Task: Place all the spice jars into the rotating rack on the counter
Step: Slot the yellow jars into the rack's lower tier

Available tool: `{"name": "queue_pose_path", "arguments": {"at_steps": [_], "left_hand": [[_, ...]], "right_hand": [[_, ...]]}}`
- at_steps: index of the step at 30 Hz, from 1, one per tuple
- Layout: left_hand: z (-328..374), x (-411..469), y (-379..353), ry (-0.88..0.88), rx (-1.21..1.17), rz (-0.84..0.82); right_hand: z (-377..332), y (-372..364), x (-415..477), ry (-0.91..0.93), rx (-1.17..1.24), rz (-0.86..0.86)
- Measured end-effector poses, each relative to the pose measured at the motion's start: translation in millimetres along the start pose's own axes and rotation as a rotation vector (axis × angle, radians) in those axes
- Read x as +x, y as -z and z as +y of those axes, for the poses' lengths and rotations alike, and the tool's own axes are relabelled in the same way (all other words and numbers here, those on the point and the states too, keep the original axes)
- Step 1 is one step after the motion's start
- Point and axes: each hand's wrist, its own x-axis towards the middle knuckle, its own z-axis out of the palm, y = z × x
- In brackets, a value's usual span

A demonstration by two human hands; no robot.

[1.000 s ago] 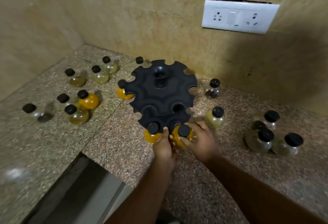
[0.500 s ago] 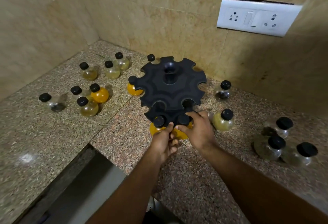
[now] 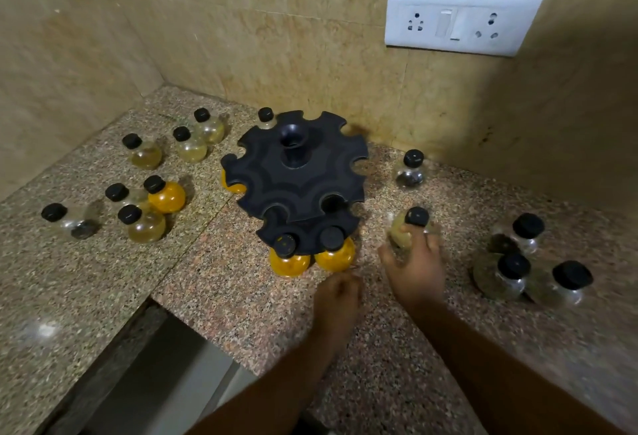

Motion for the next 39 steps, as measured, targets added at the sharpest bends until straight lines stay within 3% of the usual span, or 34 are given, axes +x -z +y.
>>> {"name": "queue_pose_path", "arguments": {"at_steps": [3,7,12,22,25,29,32,35,39], "left_hand": [[11,7,-21,-0.153,0.261,-0.256],[21,29,-49,-0.364,0.698,-0.368],[28,45,-74,-0.162,1.008,-0.509],[29,56,-84,-0.120,1.099,-0.529],[23,60,-86,-0.128,0.894,-0.417],[44,56,-82,0.081,-0.052,-0.029],[53,52,-76,0.196,-0.494,0.197],[50,39,-64,0.367,-0.759,0.306],[46,30,-27,0.464,-0.840,0.349]], "right_hand": [[21,14,11,-0.092,0.046,0.050],[37,27,30,-0.149,0.059,-0.039],[41,30,54,-0.078,0.076,-0.124],[47,22,68,-0.057,0.106,-0.050],[42,27,64,-0.027,0.088,-0.020],[31,31,64,0.021,0.075,-0.048],[14,32,59,0.064,0.112,-0.137],[-1,27,48,0.117,0.153,-0.252],[-17,10,28,0.211,0.078,-0.345]]}}
